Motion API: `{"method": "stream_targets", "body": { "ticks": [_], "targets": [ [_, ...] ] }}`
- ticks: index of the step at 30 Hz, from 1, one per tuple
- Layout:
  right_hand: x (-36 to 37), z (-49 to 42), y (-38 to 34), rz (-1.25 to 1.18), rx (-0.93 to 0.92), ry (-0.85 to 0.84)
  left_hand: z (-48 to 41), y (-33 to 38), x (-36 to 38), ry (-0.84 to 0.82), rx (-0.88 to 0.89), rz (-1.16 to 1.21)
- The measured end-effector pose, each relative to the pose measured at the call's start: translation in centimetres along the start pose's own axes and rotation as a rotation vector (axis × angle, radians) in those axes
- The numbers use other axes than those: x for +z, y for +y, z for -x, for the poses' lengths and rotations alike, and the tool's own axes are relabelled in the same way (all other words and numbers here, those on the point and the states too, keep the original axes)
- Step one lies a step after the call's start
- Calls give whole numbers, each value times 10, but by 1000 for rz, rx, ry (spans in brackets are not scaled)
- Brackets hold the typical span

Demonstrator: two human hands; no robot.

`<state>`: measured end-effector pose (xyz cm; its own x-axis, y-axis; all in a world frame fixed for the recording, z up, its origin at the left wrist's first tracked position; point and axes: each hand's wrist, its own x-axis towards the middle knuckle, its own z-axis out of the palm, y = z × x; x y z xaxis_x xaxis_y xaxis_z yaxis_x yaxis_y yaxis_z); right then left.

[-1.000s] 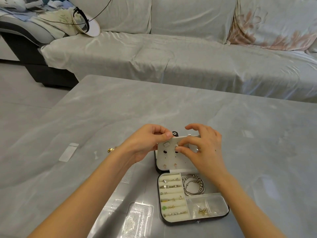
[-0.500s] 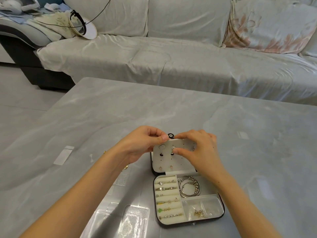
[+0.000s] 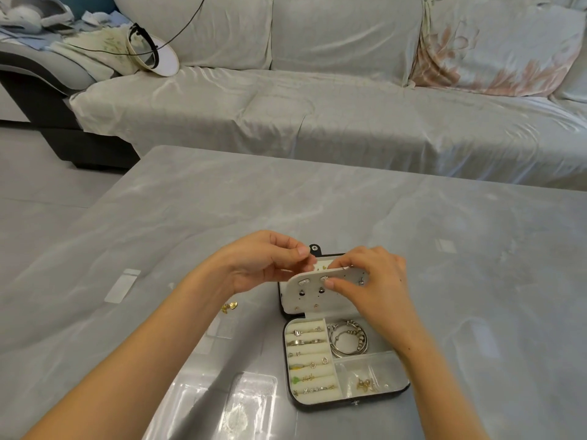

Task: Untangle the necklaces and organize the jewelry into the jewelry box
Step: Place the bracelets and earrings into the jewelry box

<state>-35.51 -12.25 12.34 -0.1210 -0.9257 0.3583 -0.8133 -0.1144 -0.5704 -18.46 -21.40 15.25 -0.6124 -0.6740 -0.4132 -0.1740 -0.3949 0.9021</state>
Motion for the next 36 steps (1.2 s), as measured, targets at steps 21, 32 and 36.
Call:
{"method": "stream_targets", "body": {
  "ticks": [21, 32, 36],
  "targets": [
    [8, 42, -2, -48, 26, 173, -16, -25, 16, -410, -202, -90],
    [9, 41, -1, -27, 28, 179, -17, -27, 17, -345, -221, -50],
    [9, 41, -1, -21, 21, 181, -17, -29, 16, -336, -213, -16]
  ]
}}
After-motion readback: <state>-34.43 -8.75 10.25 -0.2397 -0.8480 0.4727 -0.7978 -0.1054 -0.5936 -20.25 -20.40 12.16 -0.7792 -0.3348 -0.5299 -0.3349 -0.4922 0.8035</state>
